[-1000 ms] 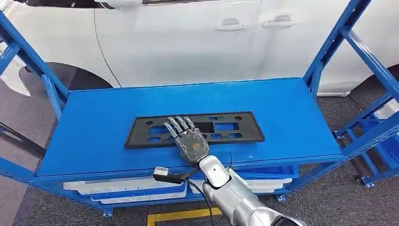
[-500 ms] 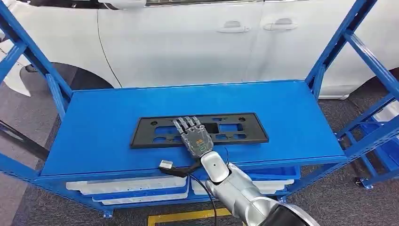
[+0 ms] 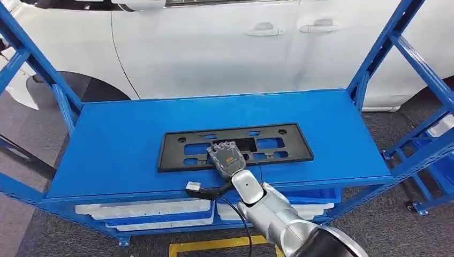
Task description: Take the parts from the cabinet and place them on the table.
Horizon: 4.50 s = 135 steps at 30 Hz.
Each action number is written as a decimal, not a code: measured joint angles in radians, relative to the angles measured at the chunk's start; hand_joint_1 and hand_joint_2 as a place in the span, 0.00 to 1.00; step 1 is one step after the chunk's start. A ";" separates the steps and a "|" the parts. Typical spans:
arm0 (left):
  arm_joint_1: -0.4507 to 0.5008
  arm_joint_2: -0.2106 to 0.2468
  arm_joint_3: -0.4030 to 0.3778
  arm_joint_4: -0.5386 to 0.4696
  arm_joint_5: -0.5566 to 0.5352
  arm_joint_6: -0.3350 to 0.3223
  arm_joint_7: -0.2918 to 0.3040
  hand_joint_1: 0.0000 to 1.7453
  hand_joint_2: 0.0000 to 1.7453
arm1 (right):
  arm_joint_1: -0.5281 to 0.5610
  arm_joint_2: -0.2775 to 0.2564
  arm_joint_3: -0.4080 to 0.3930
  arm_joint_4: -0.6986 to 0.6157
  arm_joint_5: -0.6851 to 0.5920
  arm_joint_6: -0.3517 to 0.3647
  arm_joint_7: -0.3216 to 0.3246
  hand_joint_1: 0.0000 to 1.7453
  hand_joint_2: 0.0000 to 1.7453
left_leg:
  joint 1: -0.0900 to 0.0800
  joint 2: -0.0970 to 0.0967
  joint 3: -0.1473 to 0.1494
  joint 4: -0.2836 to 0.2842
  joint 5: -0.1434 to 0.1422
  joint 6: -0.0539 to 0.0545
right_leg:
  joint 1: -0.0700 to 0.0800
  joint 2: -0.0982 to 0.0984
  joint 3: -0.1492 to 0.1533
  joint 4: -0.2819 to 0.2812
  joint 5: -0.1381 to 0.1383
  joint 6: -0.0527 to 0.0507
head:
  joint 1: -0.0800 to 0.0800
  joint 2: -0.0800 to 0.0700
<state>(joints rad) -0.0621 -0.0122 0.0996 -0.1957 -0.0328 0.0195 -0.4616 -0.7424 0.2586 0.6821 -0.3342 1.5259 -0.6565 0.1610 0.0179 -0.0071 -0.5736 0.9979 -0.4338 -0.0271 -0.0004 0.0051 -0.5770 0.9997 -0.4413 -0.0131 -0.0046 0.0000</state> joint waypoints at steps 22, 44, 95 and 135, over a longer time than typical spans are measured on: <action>0.008 -0.007 0.080 0.000 0.063 0.028 -0.115 0.00 1.00 | 0.163 -0.036 -0.321 -0.633 -0.710 -0.023 -0.653 1.00 1.00 | 0.000 -0.002 -0.008 0.011 -0.007 0.047 | -0.003 0.000 -0.166 0.345 -0.154 0.042 | 0.000 0.000; 0.026 -0.026 0.228 -0.019 0.088 0.060 -0.136 0.00 1.00 | 0.473 -0.220 -0.260 -1.472 -1.650 0.831 -0.847 1.00 1.00 | -0.010 0.000 0.025 0.016 -0.041 0.019 | 0.007 -0.008 -0.029 0.013 0.023 0.008 | 0.002 0.000; 0.081 0.019 0.317 -0.007 0.084 0.144 0.386 0.00 1.00 | 0.588 -0.255 -0.332 -1.545 -1.659 0.958 -0.847 1.00 1.00 | -0.001 0.008 -0.089 0.049 -0.007 -0.007 | -0.013 -0.010 0.051 -0.004 -0.039 -0.011 | 0.007 0.000; 0.071 0.026 0.332 -0.006 0.020 0.102 0.364 0.00 1.00 | 0.597 -0.248 -0.275 -1.617 -1.631 0.880 -0.847 1.00 1.00 | -0.004 -0.052 0.064 0.000 -0.042 0.007 | 0.002 0.032 0.035 -0.002 -0.024 -0.010 | -0.002 0.000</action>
<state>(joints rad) 0.0085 0.0134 0.4315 -0.2022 -0.0126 0.1217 -0.0981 -0.1454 0.0103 0.4074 -1.9516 -0.1053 0.2239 -0.6859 0.0140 -0.0595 -0.5099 0.9976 -0.4757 -0.0199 0.0019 0.0374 -0.5419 0.9974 -0.4650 -0.0226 -0.0061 0.0000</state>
